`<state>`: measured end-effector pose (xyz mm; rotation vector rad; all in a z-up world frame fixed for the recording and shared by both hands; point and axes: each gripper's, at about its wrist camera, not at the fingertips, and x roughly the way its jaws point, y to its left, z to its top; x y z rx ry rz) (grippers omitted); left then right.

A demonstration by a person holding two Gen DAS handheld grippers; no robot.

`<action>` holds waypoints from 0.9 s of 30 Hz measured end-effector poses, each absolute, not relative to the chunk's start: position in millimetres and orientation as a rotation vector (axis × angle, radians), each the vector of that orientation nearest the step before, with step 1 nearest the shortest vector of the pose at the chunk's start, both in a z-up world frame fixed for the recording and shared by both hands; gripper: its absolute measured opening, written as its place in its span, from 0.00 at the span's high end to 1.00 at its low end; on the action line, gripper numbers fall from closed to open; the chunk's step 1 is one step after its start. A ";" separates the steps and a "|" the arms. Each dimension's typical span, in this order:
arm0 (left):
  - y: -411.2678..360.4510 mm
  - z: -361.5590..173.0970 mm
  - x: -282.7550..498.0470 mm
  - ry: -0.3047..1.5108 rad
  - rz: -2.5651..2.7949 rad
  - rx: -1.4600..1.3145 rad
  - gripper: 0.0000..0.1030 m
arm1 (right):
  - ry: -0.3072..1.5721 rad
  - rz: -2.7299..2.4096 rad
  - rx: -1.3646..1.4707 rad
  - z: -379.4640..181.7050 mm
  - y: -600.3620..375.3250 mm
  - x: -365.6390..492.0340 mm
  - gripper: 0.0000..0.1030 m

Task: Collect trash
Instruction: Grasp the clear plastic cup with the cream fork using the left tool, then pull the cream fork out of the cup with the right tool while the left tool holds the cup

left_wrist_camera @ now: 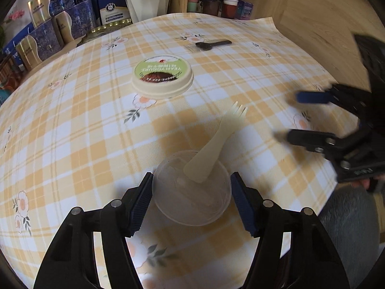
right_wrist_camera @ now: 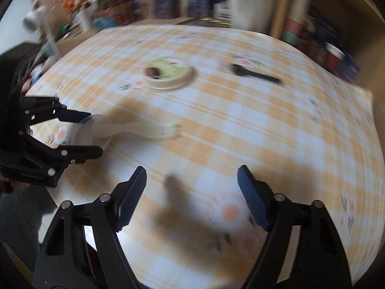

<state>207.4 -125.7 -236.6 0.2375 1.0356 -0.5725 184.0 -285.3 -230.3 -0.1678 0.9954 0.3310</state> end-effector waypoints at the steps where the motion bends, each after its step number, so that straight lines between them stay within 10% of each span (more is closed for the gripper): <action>1: -121.8 -236.4 206.8 1.040 -0.578 0.239 0.39 | 1.002 0.362 -0.201 -231.3 -275.2 190.1 0.29; 27: -79.9 -235.7 214.0 1.032 -0.649 0.262 0.39 | 1.162 0.745 -0.305 -238.7 -202.3 240.8 0.63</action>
